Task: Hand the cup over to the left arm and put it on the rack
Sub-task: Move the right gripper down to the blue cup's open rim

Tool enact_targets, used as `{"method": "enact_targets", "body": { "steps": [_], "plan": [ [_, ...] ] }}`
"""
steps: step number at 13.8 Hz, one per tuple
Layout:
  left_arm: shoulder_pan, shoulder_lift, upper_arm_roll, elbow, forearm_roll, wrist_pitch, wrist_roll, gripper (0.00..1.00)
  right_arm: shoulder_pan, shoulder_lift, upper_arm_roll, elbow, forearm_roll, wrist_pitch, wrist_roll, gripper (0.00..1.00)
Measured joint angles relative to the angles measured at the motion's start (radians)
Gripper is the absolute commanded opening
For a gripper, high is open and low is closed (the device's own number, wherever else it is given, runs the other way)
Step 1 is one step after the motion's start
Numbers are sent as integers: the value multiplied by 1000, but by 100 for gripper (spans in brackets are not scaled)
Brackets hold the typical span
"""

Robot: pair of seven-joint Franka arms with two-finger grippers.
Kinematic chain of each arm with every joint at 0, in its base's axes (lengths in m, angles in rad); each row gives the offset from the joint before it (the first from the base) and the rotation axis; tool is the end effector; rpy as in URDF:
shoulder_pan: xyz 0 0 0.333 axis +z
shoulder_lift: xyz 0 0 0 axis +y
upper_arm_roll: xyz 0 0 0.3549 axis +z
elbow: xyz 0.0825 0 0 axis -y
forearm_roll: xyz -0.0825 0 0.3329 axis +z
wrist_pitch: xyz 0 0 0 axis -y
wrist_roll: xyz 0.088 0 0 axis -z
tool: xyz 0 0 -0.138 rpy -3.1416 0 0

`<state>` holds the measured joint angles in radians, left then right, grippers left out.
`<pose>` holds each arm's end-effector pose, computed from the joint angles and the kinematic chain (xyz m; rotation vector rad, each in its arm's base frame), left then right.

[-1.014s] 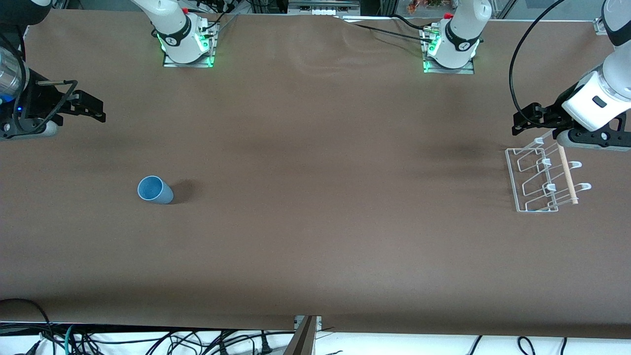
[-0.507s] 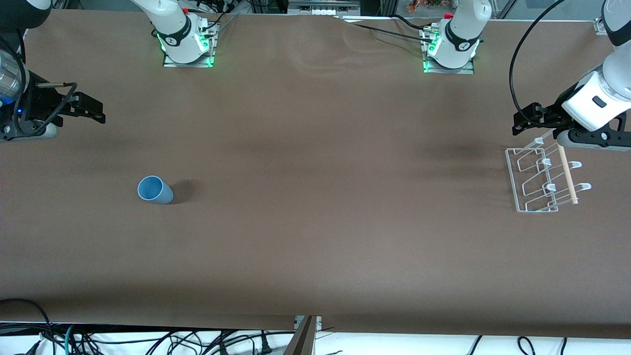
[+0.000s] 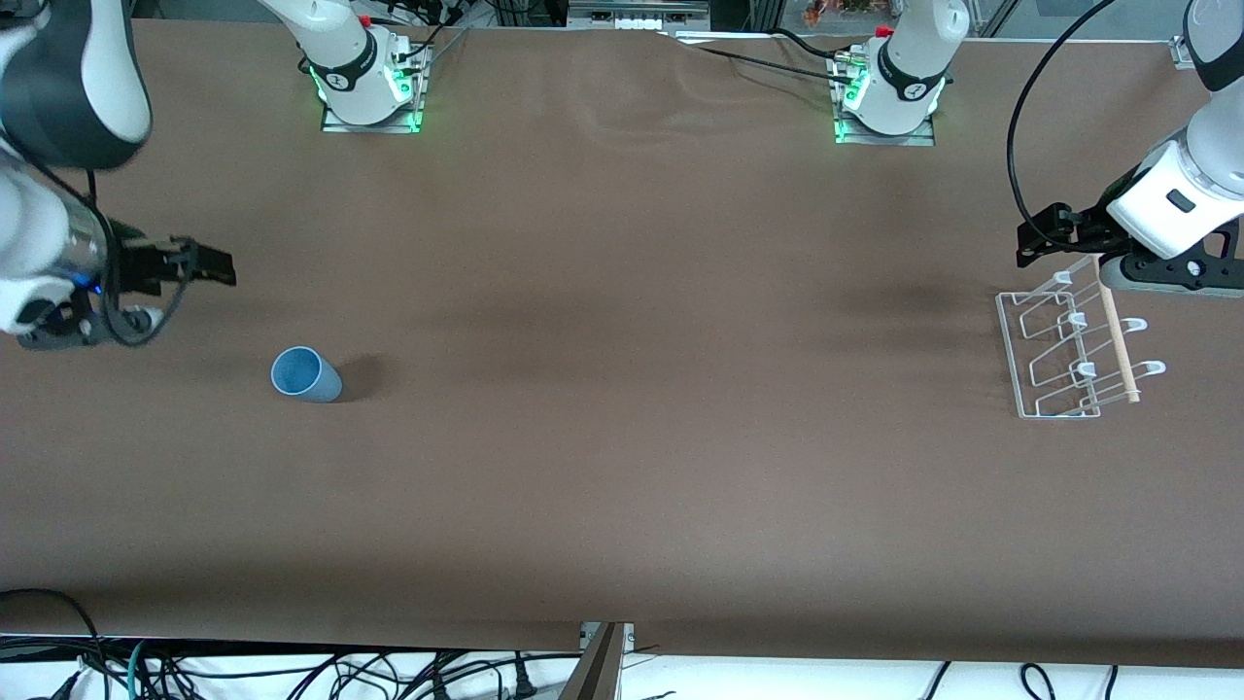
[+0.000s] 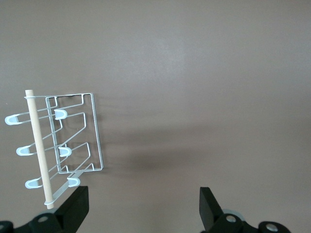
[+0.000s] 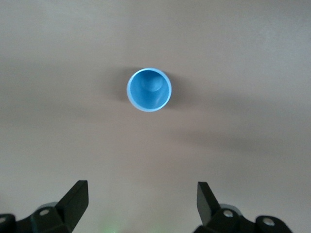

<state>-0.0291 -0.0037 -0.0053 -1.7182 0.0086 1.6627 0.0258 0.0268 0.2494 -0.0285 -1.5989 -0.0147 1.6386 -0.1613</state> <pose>0.5029 -0.0162 0.5798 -3.1303 0.0958 0.0811 0.5676 -0.0013 0.4915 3.1095 0.2529 -0.3298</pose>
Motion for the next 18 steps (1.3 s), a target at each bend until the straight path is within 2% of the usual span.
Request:
{"method": "enact_targets", "body": {
  "steps": [4,6,9,16,17,18],
  "plan": [
    [-1,0,-1,1,0,0,0,100,-50,185,-2,-5,0,188,-45,99],
    [-1,0,-2,1,0,0,0,100,-52,246,-1,-12,0,251,-46,99],
    [-2,0,-9,1,0,0,0,100,-50,284,2,-25,0,299,-46,99],
    [-2,0,-35,1,0,0,0,100,-48,324,4,-57,0,310,-46,98],
    [-2,0,-35,1,0,0,0,100,-48,329,5,-61,0,318,-46,88],
    [-2,0,-35,1,0,0,0,100,-47,333,6,-62,0,324,-46,63]
  ]
}}
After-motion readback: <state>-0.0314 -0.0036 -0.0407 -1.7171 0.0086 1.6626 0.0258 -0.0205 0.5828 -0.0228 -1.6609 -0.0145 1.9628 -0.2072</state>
